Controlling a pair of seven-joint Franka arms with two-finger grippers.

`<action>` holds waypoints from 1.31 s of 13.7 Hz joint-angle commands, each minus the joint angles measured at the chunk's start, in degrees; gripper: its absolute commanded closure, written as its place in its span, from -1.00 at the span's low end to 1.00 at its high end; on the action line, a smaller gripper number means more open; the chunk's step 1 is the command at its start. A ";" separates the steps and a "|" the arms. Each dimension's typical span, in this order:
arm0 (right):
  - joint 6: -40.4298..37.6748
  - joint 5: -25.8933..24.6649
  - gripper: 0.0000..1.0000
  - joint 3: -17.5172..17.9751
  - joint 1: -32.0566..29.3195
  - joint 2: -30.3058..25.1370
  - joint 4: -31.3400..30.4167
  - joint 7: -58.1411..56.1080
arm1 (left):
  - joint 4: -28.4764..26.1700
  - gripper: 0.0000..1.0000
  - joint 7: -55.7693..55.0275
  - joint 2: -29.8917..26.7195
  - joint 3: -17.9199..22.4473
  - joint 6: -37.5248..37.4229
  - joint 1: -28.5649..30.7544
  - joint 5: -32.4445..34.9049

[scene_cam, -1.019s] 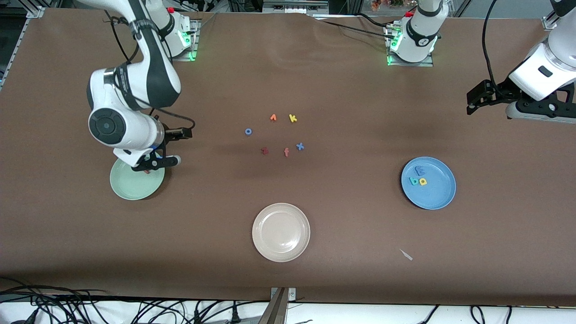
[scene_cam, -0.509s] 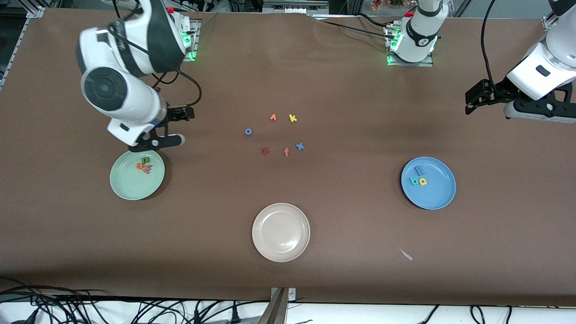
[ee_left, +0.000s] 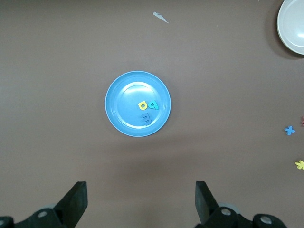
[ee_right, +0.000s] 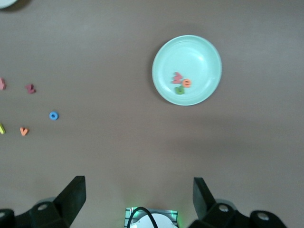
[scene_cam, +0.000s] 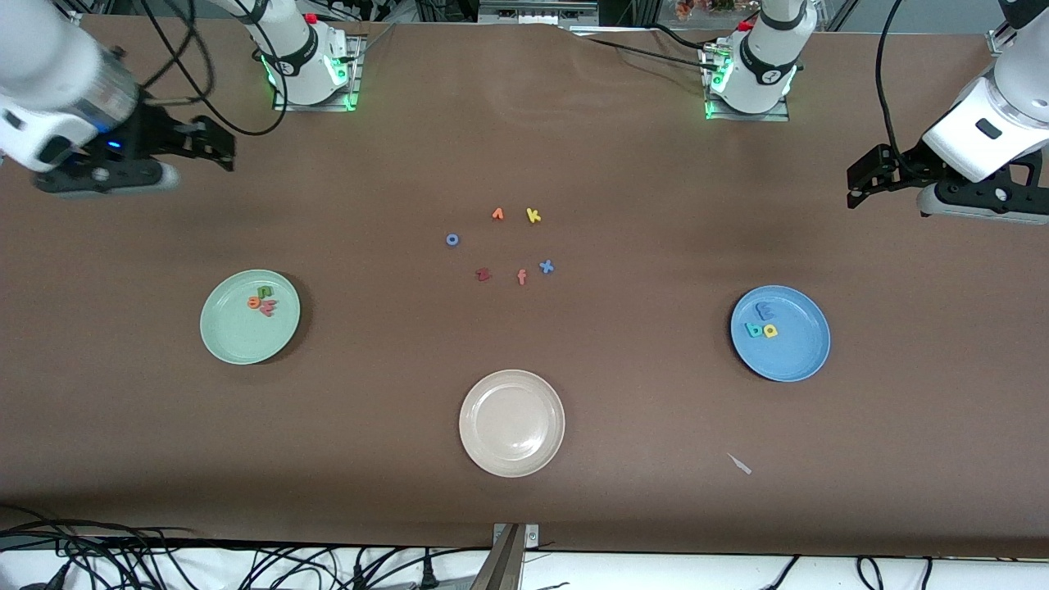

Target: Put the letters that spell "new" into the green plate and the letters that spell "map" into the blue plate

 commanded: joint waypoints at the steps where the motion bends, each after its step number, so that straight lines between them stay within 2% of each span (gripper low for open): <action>1: 0.14 2.61 -1.00 1.85 -7.51 -1.21 -1.13 0.09 | 1.24 -1.00 0.57 0.32 -0.43 -1.08 0.38 1.19; 3: 0.49 3.78 -1.00 1.50 -8.68 -1.21 -1.13 0.01 | 1.24 -1.00 0.57 0.32 -0.43 -1.08 0.38 1.19; 6: 0.67 0.18 -1.00 1.50 -8.60 -0.86 -1.13 -1.21 | 1.33 -1.00 0.66 0.32 -0.43 -1.08 0.30 1.19; 10: 3.74 0.35 -1.00 1.50 -10.00 -0.33 -1.66 -5.44 | 1.33 -1.00 0.66 0.32 -0.43 -1.08 0.30 1.19; 18: 3.57 0.53 -1.00 1.41 -9.65 1.69 -1.05 -5.36 | 1.33 -1.00 0.66 0.32 -0.43 -1.08 0.30 1.11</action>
